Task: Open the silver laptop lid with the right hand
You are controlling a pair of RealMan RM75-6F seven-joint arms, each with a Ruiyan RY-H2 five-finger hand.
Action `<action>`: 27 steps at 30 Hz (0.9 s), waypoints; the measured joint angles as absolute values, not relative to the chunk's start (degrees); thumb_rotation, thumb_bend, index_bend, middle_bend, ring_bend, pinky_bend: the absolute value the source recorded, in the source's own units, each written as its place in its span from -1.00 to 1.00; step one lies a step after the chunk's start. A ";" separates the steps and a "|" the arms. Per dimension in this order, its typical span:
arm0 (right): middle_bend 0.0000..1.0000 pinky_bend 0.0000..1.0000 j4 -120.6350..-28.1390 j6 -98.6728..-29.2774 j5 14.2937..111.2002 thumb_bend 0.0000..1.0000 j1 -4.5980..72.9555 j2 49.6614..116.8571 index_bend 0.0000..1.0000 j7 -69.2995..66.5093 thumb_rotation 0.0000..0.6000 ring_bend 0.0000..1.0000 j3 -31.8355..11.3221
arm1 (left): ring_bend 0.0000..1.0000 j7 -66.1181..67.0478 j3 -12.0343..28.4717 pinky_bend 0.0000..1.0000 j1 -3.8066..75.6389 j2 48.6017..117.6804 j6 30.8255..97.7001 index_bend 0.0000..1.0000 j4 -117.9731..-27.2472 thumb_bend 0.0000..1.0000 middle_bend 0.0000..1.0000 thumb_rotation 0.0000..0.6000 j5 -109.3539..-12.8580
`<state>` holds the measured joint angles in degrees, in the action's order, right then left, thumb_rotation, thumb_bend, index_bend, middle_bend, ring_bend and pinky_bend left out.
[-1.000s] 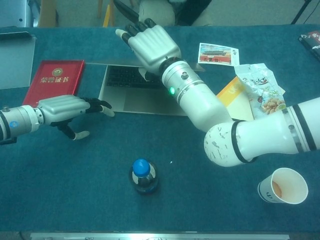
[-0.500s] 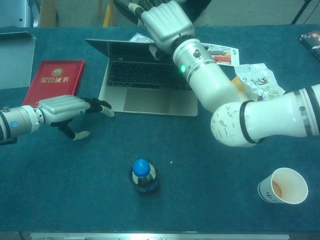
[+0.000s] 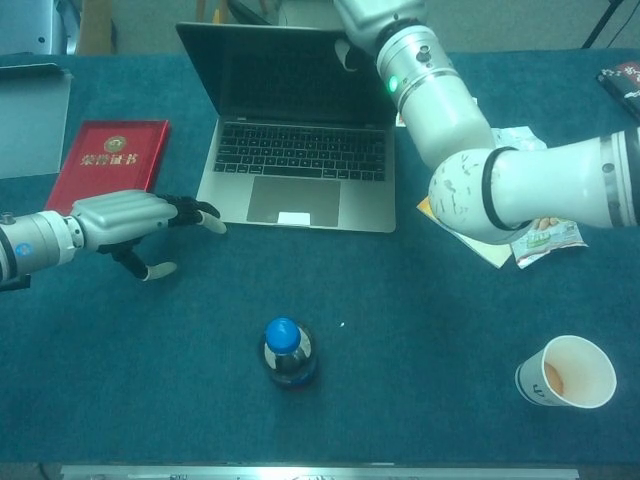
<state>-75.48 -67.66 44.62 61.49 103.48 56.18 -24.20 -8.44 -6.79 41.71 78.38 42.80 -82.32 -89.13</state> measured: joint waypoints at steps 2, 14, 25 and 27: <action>-0.88 -0.95 -74.50 -67.54 44.27 -0.29 61.64 103.26 -1.00 55.85 1.00 -1.00 -24.44 | -0.94 -8.35 -6.77 -1.00 41.72 78.51 42.77 -0.75 -82.26 -0.17 -0.88 0.99 -88.98; -0.88 -0.95 -67.66 -66.48 42.88 -0.39 62.78 102.76 -1.00 54.07 1.00 -1.00 -25.64 | -0.94 -8.00 -6.89 -1.00 41.92 78.80 42.53 -0.75 -82.12 -0.17 -0.88 0.98 -88.76; -0.88 -0.95 -61.00 -64.61 41.29 -0.45 64.00 103.31 -1.00 51.93 1.00 -1.00 -26.83 | -0.94 -7.64 -6.93 -1.00 41.88 78.71 42.55 -0.75 -82.30 -0.17 -0.88 0.99 -88.35; -0.88 -0.95 -59.98 -64.37 41.21 -0.45 64.23 103.52 -1.00 51.72 1.00 -1.00 -26.88 | -0.94 -7.53 -6.90 -1.00 41.87 78.65 42.55 -0.75 -82.37 -0.17 -0.88 0.98 -88.25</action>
<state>-59.98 -64.37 41.21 64.23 103.52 51.72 -26.88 -7.53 -6.90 41.87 78.65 42.55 -82.37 -88.25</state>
